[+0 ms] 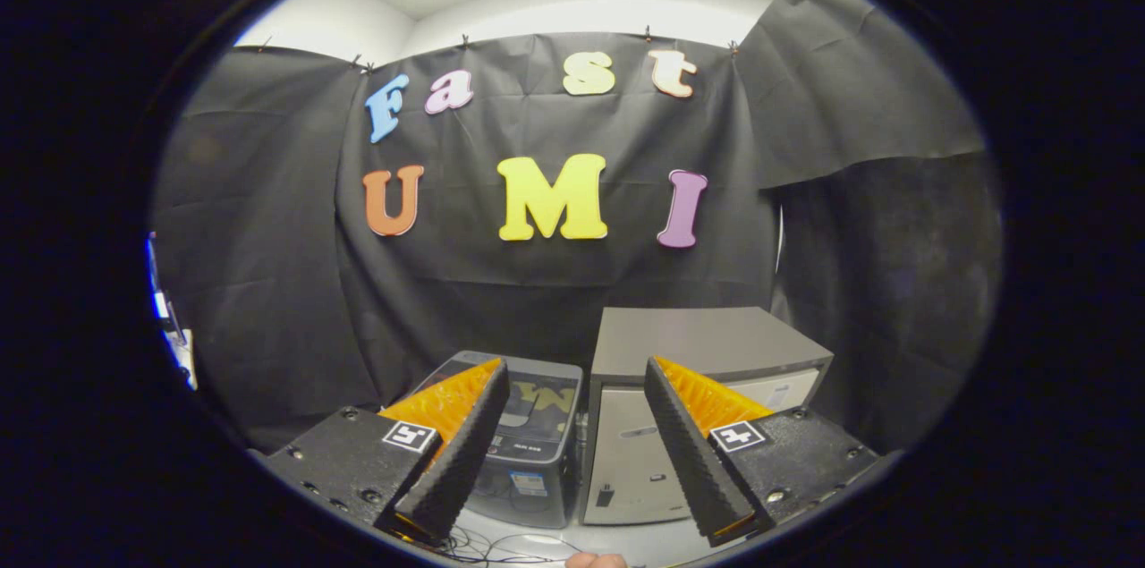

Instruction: Put the clothes into the washing machine and then close the washing machine lid.

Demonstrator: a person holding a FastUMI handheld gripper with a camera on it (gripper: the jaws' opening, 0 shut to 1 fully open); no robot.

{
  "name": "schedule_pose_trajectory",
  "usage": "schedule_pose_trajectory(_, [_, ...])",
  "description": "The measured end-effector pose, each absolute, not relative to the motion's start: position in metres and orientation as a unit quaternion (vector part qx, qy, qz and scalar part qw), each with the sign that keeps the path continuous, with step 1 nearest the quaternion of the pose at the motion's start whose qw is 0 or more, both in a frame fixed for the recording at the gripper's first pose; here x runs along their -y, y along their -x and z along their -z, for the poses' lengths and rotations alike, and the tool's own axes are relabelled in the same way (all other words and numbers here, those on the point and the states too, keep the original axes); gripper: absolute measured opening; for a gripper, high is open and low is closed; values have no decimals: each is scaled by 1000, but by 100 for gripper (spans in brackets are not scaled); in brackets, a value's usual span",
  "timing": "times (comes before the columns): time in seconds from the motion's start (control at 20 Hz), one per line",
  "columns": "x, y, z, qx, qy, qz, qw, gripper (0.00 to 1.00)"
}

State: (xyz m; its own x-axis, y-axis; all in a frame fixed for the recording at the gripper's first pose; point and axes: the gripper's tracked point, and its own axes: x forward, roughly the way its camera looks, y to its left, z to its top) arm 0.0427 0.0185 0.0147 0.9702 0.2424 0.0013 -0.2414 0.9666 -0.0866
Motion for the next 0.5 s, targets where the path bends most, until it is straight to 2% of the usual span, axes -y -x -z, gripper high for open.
schedule_pose_trajectory(0.5, [-13,-51,-19,6,36,-118,992,96])
